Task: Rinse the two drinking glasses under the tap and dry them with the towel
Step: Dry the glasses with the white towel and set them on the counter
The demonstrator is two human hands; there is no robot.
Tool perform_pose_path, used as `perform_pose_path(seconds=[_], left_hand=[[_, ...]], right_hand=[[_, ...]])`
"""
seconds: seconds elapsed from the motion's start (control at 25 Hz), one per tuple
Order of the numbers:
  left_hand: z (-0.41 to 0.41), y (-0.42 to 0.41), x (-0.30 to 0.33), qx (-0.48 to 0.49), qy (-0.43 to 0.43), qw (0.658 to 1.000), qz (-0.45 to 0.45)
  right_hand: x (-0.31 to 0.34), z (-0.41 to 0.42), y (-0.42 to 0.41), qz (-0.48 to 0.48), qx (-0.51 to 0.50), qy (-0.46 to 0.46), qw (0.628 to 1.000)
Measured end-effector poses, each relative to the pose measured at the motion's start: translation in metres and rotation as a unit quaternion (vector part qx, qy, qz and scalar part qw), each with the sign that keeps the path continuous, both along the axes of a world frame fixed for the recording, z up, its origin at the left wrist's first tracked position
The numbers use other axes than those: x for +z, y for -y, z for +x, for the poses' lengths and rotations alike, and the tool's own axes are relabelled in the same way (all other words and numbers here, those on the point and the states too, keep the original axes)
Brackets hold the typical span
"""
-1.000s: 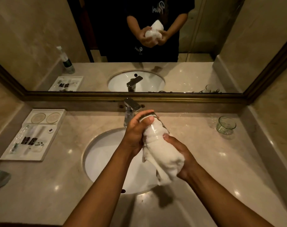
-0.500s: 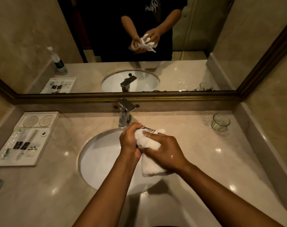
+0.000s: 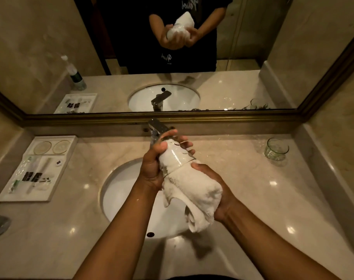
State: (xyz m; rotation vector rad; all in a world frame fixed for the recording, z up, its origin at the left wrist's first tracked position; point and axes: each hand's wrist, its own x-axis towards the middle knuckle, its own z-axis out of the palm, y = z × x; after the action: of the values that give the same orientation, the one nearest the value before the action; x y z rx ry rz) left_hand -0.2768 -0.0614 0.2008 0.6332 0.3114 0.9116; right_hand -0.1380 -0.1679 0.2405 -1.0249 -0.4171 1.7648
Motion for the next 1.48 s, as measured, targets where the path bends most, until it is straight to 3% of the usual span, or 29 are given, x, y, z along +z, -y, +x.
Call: perform_pose_path(seconds=[0.04, 0.08, 0.12, 0.16, 0.2, 0.24, 0.28, 0.32, 0.36, 0.52, 0.64, 0.72, 0.8, 0.92, 1.04, 1.08, 1.12, 1.16, 1.2, 1.24, 1.28, 1.36, 1.48], left_hand=[[-0.004, -0.002, 0.001, 0.01, -0.056, 0.998, 0.011], [-0.005, -0.004, 0.001, 0.031, -0.11, 0.993, 0.001], [-0.004, -0.003, -0.001, 0.062, -0.161, 0.985, -0.029], [-0.002, -0.002, -0.002, 0.106, -0.19, 0.974, -0.056], [0.004, 0.001, -0.001, 0.152, -0.208, 0.963, -0.085], [0.009, 0.003, -0.003, 0.193, -0.224, 0.947, -0.122], [0.013, 0.006, -0.003, 0.215, -0.236, 0.934, -0.161], [0.014, 0.006, -0.004, 0.223, -0.243, 0.924, -0.193], [0.014, 0.008, -0.003, 0.22, -0.246, 0.921, -0.209], [0.006, 0.013, -0.01, 0.218, -0.208, 0.943, -0.138], [0.0, 0.015, -0.015, 0.144, -0.058, 0.985, -0.078], [-0.004, 0.015, -0.01, 0.085, 0.053, 0.994, -0.047], [-0.002, 0.011, -0.003, 0.028, 0.127, 0.991, -0.024], [0.003, 0.002, 0.01, -0.014, 0.12, 0.993, -0.01], [-0.009, -0.007, 0.01, -0.009, -0.06, 0.998, 0.007], [-0.012, -0.011, 0.009, 0.013, -0.138, 0.99, -0.003], [-0.012, -0.012, 0.008, 0.048, -0.201, 0.978, -0.023], [-0.01, -0.011, 0.008, 0.091, -0.244, 0.965, -0.045], [-0.004, -0.01, 0.008, 0.134, -0.271, 0.951, -0.068], [0.002, -0.008, 0.006, 0.169, -0.291, 0.936, -0.101], [0.009, -0.006, 0.003, 0.194, -0.307, 0.922, -0.138], [0.019, -0.001, -0.007, 0.24, -0.323, 0.896, -0.188], [0.017, 0.005, -0.011, 0.258, -0.299, 0.903, -0.168]], right_hand=[[-0.009, 0.006, -0.004, 0.063, -0.003, 0.06, 0.996], [-0.013, 0.011, -0.01, 0.126, -0.011, 0.179, 0.976], [-0.016, 0.016, -0.015, 0.201, -0.002, 0.35, 0.915], [-0.023, 0.019, -0.021, 0.253, 0.017, 0.519, 0.817], [-0.029, 0.017, -0.022, 0.293, 0.051, 0.665, 0.685], [-0.034, 0.01, -0.018, 0.32, 0.059, 0.746, 0.581], [-0.038, 0.0, -0.012, 0.331, 0.051, 0.786, 0.519], [-0.042, -0.009, -0.008, 0.324, 0.047, 0.794, 0.512], [-0.044, -0.015, -0.006, 0.315, 0.052, 0.782, 0.536], [-0.033, -0.014, -0.011, 0.243, 0.043, 0.569, 0.785], [-0.001, 0.0, -0.02, 0.133, 0.083, 0.319, 0.935], [0.005, 0.006, -0.021, 0.007, 0.073, 0.117, 0.99], [-0.009, 0.002, -0.007, -0.086, 0.059, 0.028, 0.994], [-0.022, -0.008, 0.013, -0.111, -0.003, 0.03, 0.993], [-0.006, 0.001, -0.005, -0.007, 0.004, -0.011, 1.0], [-0.006, 0.006, -0.015, 0.054, 0.019, 0.044, 0.997], [-0.011, 0.012, -0.022, 0.133, 0.043, 0.199, 0.97], [-0.015, 0.017, -0.026, 0.211, 0.063, 0.408, 0.886], [-0.025, 0.022, -0.027, 0.274, 0.085, 0.594, 0.751], [-0.033, 0.023, -0.026, 0.31, 0.125, 0.701, 0.63], [-0.032, 0.019, -0.024, 0.323, 0.133, 0.734, 0.583], [-0.036, 0.006, -0.021, 0.329, 0.129, 0.708, 0.611], [-0.031, 0.001, -0.026, 0.238, 0.095, 0.506, 0.824]])
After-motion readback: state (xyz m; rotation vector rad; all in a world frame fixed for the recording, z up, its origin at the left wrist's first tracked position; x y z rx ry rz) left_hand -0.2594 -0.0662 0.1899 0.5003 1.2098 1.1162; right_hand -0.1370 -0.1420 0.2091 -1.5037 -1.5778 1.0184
